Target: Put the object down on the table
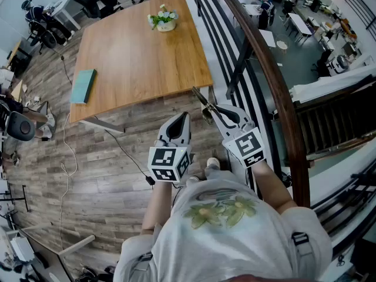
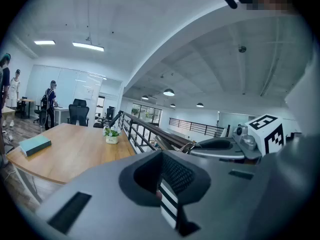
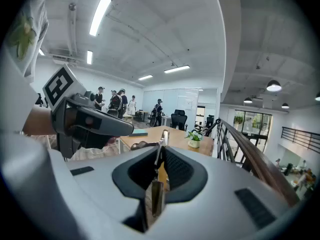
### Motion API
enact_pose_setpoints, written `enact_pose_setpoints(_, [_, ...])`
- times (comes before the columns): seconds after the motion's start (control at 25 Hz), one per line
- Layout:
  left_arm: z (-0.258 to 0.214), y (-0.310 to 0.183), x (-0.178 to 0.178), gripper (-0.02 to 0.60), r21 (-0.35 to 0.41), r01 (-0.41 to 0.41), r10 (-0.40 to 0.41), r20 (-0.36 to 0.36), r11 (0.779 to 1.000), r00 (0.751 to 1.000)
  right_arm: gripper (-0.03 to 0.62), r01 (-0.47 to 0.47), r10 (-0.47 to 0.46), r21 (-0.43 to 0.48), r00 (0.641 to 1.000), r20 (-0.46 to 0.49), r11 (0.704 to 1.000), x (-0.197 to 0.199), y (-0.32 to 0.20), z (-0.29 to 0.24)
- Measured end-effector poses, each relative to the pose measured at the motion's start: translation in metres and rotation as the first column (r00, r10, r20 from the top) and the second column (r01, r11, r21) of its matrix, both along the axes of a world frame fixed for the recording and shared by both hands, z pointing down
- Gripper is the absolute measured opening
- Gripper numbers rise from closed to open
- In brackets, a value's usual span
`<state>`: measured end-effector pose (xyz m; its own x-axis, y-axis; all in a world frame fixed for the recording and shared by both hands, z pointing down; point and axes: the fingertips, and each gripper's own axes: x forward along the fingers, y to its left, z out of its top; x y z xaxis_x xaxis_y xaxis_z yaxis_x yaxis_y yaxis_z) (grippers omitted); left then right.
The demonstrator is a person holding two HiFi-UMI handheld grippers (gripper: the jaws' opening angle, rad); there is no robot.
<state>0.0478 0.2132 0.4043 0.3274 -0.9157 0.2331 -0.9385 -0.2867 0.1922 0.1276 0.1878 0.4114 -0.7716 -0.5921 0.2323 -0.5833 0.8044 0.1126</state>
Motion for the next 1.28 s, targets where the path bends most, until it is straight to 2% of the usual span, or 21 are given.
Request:
enact_pose_setpoints(0.24, [0.003,-0.012,0.011,0.014,0.011,0.031,-0.031,0.001,0.999,1.000,0.037,-0.012,0.013,0.041,0.999,-0.035,0.999,0.015,-0.022,0.006])
enact_pose_setpoints(0.6, [0.005,-0.037,0.009,0.014,-0.017,0.075,-0.075,0.012,0.997,0.997,0.037,0.026,-0.026,0.004,0.999,-0.030,1.000,0.012,-0.049,0.017])
enact_pose_setpoints(1.08, [0.024,-0.082,-0.002,0.014,-0.066,0.071,-0.070,0.006,0.995,0.998,0.038,0.025,-0.025,-0.016,0.999,-0.038,1.000,0.002,-0.097,0.023])
enact_pose_setpoints(1.28, [0.029,-0.115,-0.017,0.014,-0.076,0.075,-0.075,0.002,0.994,0.997,0.038,0.024,-0.024,-0.016,0.998,-0.054,1.000,-0.011,-0.129,0.026])
